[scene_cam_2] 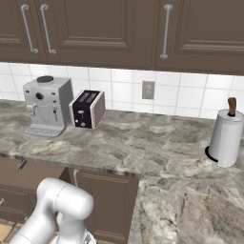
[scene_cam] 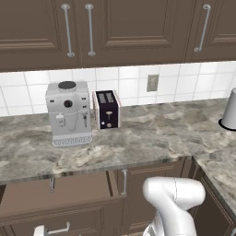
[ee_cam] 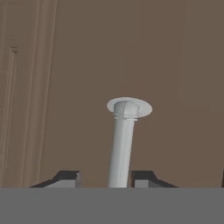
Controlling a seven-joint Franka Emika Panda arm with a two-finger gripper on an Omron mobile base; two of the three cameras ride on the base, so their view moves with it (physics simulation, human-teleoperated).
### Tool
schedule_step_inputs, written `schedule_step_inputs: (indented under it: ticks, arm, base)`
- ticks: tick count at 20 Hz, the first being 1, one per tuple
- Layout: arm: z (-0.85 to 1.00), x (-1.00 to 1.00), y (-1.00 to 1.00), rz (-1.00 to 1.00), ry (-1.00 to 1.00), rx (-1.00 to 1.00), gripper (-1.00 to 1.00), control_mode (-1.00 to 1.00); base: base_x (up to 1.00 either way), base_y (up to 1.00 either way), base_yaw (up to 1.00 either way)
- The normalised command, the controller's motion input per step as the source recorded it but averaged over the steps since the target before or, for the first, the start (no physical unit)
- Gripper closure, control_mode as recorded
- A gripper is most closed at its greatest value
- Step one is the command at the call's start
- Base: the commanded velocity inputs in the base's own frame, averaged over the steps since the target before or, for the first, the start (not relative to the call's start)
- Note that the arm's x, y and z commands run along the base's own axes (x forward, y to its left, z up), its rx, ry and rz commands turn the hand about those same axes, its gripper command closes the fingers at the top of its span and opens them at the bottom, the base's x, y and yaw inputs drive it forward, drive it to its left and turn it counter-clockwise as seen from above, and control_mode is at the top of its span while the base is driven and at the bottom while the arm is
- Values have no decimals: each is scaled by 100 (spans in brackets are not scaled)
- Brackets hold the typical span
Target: Take the tongs from the drawer on the left and place them on the dining counter next to the tray containing the hot dog.
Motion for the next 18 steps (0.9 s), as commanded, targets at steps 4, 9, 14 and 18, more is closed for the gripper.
schedule_step_inputs:
  ticks: [4, 9, 14, 18]
  arm:
    - [0, -12, 0, 0, -6, 0, -100, -100]
    - [17, -40, 0, 0, -5, 0, -100, -100]
    - [45, -33, 0, 0, 0, 0, -100, -100]
    - [65, -29, 0, 0, 0, 2, -100, -100]
  base:
    - [0, 0, 0]
    - [0, 0, 0]
    - [0, 0, 0]
    - [0, 0, 0]
